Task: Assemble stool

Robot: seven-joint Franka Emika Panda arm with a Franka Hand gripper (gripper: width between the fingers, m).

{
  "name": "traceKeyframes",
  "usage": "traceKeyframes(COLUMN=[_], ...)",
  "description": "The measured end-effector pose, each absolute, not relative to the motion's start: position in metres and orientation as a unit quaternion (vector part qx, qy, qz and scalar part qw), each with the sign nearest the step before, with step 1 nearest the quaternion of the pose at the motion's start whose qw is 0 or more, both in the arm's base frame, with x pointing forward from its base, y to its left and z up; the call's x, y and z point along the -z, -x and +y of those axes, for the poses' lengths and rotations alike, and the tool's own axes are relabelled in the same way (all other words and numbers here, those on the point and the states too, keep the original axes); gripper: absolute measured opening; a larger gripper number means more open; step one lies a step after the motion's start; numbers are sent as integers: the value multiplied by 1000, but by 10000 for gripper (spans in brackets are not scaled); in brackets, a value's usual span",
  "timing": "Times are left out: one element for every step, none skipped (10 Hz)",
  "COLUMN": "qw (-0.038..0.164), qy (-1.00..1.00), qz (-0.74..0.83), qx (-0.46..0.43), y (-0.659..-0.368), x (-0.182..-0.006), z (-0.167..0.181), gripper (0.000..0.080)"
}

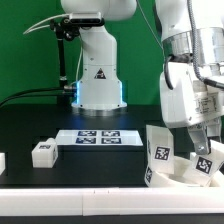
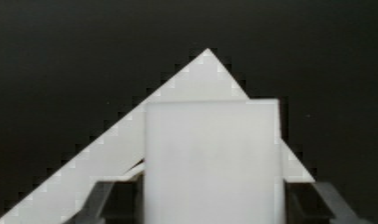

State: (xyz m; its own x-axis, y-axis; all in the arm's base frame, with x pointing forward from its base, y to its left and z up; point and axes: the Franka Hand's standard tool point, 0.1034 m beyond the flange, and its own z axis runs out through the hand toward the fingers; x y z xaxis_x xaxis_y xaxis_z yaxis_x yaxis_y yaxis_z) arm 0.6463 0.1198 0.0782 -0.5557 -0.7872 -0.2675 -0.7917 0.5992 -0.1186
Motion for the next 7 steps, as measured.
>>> traceKeyframes(qw=[147,147,144,145,150,154,150], qy=[454,468,524,593,643,675,727], qz=[879,871,840,792,751,721,670], qx=[-7,-6,-7,-2,9,17,27], y=[-646,-646,-643,-644,-646,-648,-648], x=[-77,-78,-80,-85,-92,-97,-100], z=[120,121,126,128,127,128,129], gripper=[340,516,607,607,641,647,647])
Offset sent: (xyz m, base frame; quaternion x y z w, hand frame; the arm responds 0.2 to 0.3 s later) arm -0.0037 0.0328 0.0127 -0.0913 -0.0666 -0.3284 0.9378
